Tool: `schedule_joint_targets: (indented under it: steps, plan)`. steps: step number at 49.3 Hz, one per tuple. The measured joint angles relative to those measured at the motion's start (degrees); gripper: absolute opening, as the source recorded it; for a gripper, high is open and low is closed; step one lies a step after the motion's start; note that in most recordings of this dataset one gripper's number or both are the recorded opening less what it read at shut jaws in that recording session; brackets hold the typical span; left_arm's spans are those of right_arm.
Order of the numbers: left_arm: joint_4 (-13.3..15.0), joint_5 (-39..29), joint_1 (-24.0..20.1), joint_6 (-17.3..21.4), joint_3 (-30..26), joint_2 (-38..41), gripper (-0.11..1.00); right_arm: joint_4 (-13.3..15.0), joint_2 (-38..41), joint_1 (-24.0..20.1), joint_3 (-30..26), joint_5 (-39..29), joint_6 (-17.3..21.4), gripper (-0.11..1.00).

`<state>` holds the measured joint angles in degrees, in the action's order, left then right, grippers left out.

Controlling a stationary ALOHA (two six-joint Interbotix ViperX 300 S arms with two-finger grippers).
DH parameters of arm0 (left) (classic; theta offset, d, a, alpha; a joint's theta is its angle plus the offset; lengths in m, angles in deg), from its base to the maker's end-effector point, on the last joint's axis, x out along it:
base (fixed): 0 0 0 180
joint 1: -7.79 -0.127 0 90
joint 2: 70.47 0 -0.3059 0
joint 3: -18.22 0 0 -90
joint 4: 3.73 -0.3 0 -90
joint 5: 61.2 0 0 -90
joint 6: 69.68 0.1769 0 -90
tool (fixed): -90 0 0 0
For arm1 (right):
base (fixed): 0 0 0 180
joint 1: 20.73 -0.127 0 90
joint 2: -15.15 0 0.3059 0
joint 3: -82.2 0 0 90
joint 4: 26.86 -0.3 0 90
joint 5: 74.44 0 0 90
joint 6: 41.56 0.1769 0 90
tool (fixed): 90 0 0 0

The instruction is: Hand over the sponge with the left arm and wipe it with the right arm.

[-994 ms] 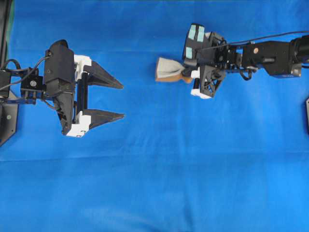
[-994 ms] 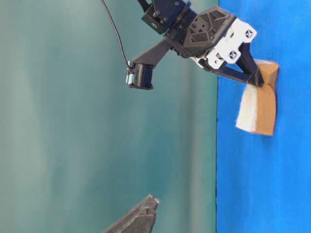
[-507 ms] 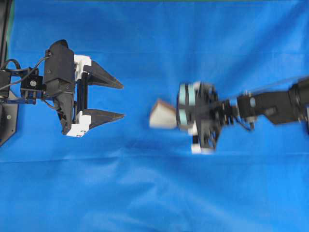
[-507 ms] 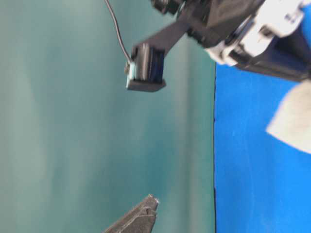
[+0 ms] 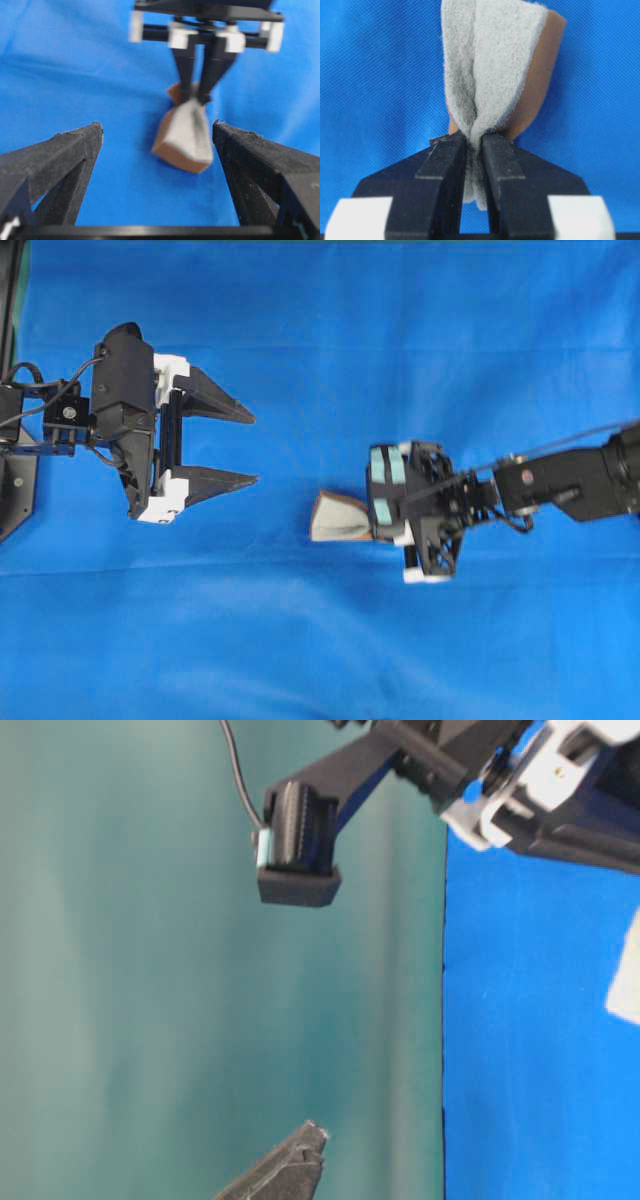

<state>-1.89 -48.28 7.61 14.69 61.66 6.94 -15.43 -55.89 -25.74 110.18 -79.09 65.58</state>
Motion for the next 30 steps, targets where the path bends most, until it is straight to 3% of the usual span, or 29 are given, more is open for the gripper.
schedule_joint_targets:
  steps: [16, 30]
  plan:
    - [0.00, -0.09, 0.09, -0.09, 0.00, 0.09, 0.87, 6.06, 0.00, 13.62, 0.26, 0.53, -0.18, 0.16]
    - [-0.09, -0.09, 0.09, -0.09, 0.00, 0.09, 0.87, 6.94, 0.00, 14.24, 0.26, 0.53, -0.18, 0.16]
